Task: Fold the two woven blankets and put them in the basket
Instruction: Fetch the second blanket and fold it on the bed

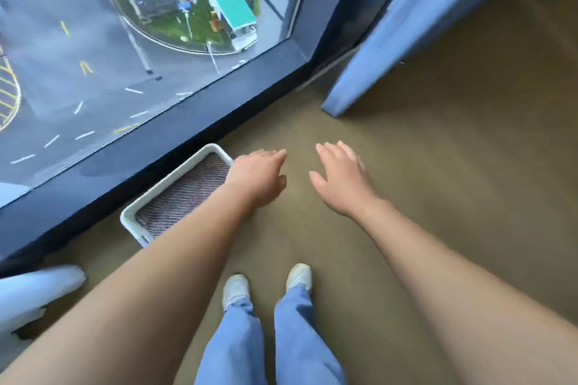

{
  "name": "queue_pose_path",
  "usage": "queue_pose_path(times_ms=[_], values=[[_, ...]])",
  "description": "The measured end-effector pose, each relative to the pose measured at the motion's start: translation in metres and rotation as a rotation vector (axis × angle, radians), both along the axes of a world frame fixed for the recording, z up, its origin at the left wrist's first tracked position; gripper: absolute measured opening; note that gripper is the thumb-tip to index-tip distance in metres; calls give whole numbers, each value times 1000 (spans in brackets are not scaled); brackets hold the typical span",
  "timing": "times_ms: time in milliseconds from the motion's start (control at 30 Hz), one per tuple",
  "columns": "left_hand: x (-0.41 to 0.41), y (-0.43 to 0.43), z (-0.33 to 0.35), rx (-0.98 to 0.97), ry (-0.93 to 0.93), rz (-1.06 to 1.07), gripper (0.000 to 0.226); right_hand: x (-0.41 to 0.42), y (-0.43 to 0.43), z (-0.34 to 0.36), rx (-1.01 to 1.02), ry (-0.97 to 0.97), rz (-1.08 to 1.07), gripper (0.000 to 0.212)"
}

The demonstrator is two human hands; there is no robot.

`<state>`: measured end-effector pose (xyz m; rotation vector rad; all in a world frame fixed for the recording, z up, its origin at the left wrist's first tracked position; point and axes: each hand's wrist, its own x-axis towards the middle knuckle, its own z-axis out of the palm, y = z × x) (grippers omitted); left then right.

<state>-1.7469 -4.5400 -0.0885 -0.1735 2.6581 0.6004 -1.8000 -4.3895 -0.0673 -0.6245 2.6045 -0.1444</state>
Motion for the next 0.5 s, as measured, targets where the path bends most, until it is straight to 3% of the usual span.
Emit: queue_pose_path(times_ms=[300, 500], values=[[-11, 268, 177, 108, 208, -559, 42, 104, 270, 148, -26, 103, -599, 53], [54, 470, 264, 94, 304, -882, 42, 221, 461, 224, 16, 255, -959, 52]])
